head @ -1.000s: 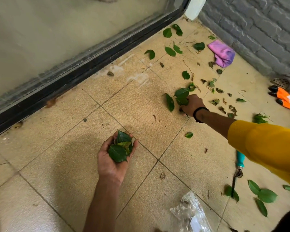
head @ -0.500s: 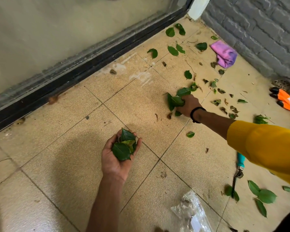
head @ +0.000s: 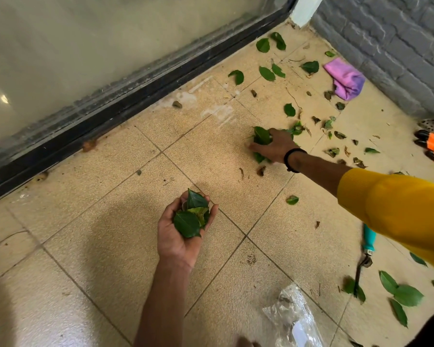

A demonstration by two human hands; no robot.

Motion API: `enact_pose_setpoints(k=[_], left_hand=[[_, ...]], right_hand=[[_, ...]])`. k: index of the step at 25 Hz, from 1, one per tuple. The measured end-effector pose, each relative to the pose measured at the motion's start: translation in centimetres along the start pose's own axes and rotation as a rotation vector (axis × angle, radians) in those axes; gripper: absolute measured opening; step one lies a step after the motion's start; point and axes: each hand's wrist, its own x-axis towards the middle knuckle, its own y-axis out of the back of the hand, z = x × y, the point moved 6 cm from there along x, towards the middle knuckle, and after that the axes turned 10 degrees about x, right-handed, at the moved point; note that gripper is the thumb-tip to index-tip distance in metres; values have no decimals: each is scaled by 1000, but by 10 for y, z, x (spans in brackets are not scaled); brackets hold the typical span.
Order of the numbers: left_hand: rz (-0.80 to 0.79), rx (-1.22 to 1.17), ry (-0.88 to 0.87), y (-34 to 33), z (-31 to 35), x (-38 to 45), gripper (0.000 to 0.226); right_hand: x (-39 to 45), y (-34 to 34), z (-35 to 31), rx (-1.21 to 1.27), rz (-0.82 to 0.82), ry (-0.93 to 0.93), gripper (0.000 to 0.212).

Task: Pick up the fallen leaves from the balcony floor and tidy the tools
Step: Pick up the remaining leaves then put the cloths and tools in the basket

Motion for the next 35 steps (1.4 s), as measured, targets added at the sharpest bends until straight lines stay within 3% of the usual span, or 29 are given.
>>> enact_pose_setpoints(k=[2, 4, 7, 12, 14, 16, 19, 22, 25, 28, 35], left_hand=[[8, -17, 6, 4, 0, 0, 45], [13, -41, 6, 8, 2, 1, 48], [12, -46, 5, 7, -1, 2, 50], [1, -60, 4, -8, -3, 3, 50], [-2, -55, 8, -9, -5, 2, 49], [-1, -54, 21, -7, -8, 1, 49], [17, -70, 20, -1, -5, -1, 50], [22, -84, 9, 2, 1, -4, 49], [22, -92, 13, 0, 5, -6, 47], [26, -91, 1, 0, 10, -10, 45], [41, -100, -33, 12, 27, -11, 47]], right_hand=[[3, -8, -3, -138, 30, 67, 66], [1, -4, -7, -194, 51, 155, 35], [-10, 16, 10, -151, 54, 97, 17], [-43, 15, 36, 89, -150, -21, 29], [-52, 1, 27, 55, -181, 22, 45], [-54, -12, 17, -64, -110, 110, 56], [-52, -24, 6, -104, -36, 231, 35], [-43, -20, 3, -103, -15, 194, 19], [-29, -1, -4, 14, 5, 70, 21], [-14, 12, -29, 150, 15, 77, 25], [-5, -1, -62, 66, 5, 99, 26]])
